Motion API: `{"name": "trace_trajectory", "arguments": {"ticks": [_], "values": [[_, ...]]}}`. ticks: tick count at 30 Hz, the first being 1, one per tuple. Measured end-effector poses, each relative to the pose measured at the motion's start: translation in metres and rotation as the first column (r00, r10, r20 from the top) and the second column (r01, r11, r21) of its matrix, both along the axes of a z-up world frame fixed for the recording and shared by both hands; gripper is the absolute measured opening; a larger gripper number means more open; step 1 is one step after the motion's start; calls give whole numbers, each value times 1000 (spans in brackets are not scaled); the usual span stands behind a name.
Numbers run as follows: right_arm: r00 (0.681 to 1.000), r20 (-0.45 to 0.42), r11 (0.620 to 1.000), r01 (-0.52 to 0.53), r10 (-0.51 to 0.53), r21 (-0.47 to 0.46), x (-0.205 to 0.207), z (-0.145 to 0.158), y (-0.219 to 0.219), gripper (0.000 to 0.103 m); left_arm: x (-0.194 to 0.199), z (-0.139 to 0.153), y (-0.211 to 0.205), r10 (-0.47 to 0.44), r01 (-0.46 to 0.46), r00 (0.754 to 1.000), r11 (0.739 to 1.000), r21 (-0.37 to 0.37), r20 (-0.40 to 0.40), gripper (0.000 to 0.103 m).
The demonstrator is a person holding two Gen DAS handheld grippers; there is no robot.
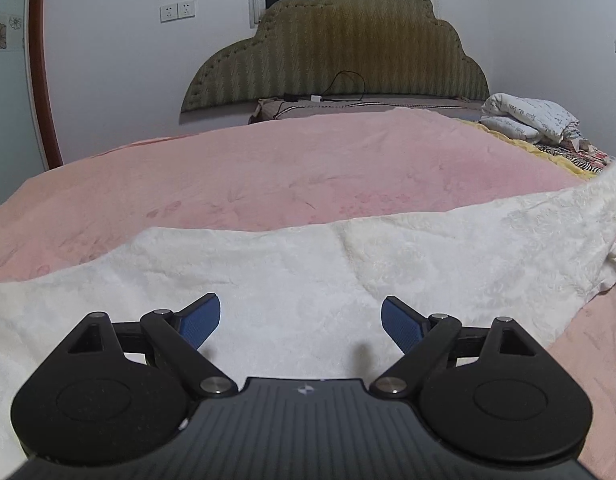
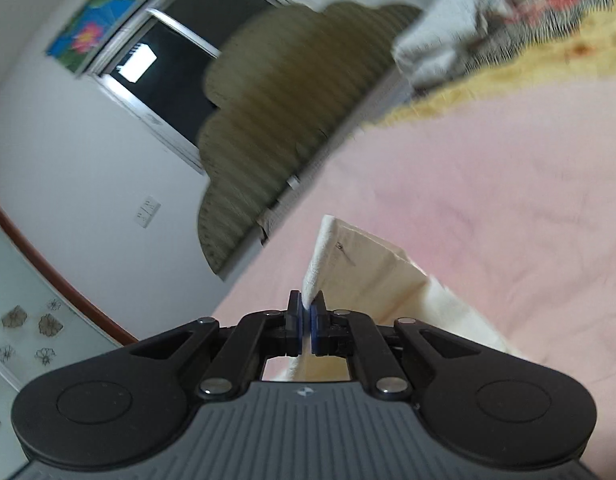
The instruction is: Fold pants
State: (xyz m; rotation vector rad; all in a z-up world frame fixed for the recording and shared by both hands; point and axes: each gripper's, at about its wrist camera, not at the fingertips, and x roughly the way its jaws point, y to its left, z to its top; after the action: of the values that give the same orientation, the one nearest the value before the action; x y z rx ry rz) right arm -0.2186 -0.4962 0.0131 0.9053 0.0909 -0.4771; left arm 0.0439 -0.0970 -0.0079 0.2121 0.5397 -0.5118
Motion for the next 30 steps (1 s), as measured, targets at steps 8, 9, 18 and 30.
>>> {"name": "trace_trajectory", "arguments": {"ticks": [8, 9, 18, 30], "values": [[949, -316, 991, 37, 6, 128, 1, -48, -18, 12, 0, -17, -17, -21, 21, 1000, 996, 91, -3, 89], [952, -305, 991, 70, -33, 110, -4, -43, -18, 12, -1, -15, -17, -20, 20, 1000, 996, 88, 3, 90], [883, -389, 948, -312, 263, -68, 101, -19, -9, 26, 0, -9, -27, -30, 30, 1000, 997, 69, -8, 90], [860, -388, 933, -359, 331, 1, 119, -40, -10, 51, 20, -19, -38, -33, 36, 995, 999, 37, -93, 90]]}}
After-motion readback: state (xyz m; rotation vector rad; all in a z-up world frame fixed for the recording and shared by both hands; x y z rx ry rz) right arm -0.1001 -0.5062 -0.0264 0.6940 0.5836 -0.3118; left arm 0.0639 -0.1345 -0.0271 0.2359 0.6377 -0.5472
